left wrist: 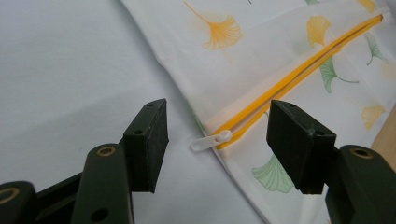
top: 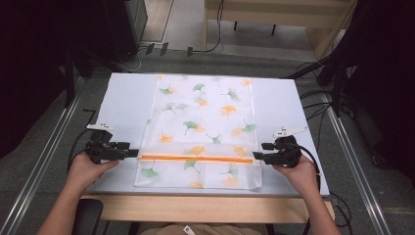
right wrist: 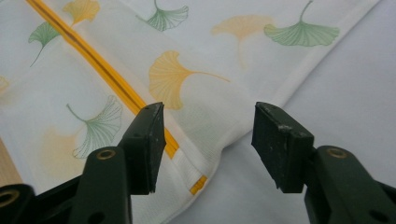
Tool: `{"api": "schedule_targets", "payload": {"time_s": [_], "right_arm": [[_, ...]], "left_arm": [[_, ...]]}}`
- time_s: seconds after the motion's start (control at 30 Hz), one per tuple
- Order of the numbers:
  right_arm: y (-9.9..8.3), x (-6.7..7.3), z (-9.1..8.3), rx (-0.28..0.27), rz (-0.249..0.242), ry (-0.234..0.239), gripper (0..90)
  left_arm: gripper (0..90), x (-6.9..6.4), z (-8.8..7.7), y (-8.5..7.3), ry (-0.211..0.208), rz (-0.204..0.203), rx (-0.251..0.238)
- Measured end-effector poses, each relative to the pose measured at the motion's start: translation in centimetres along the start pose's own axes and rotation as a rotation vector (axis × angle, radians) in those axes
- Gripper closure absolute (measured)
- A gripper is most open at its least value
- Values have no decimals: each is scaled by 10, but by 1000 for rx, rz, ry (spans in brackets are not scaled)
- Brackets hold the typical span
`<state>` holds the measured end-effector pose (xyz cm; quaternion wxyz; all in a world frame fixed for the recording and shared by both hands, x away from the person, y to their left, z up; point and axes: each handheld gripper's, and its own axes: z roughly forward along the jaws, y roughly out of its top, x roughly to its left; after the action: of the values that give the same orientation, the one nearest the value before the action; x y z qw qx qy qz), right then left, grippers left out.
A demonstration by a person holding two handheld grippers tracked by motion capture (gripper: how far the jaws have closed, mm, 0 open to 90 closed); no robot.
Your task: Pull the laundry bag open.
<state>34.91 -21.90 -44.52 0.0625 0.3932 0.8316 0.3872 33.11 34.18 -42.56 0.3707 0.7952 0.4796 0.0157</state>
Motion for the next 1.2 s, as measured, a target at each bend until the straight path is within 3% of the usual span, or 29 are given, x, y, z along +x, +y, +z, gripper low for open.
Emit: {"api": "schedule_targets", "payload": {"time_s": [0.03,0.1,0.3,0.53,0.77,0.83,0.97,1.2], "right_arm": [[0,-1,-1,-7,4,-6,409],[-2,-4,-3,-25,13,-27,387],[-7,-16,-7,-41,42,-86,351],[-13,-28,-15,-74,66,-126,321],[-23,-45,-17,-86,98,-186,284],[-24,-47,-16,-84,95,-186,277],[-26,-48,-8,-41,83,-233,264],[-27,-51,-8,-34,88,-224,231]], "left_arm": [[382,1,-1,0,5,-4,-7],[381,5,-5,-1,65,-18,-34],[376,14,-12,-3,92,-53,-75],[375,20,-14,-4,123,-61,-68],[358,25,-13,-5,196,-33,-45],[357,26,-12,-5,199,-32,-48],[354,29,-12,-5,206,-43,-44],[354,29,-11,-5,205,-44,-39]]}}
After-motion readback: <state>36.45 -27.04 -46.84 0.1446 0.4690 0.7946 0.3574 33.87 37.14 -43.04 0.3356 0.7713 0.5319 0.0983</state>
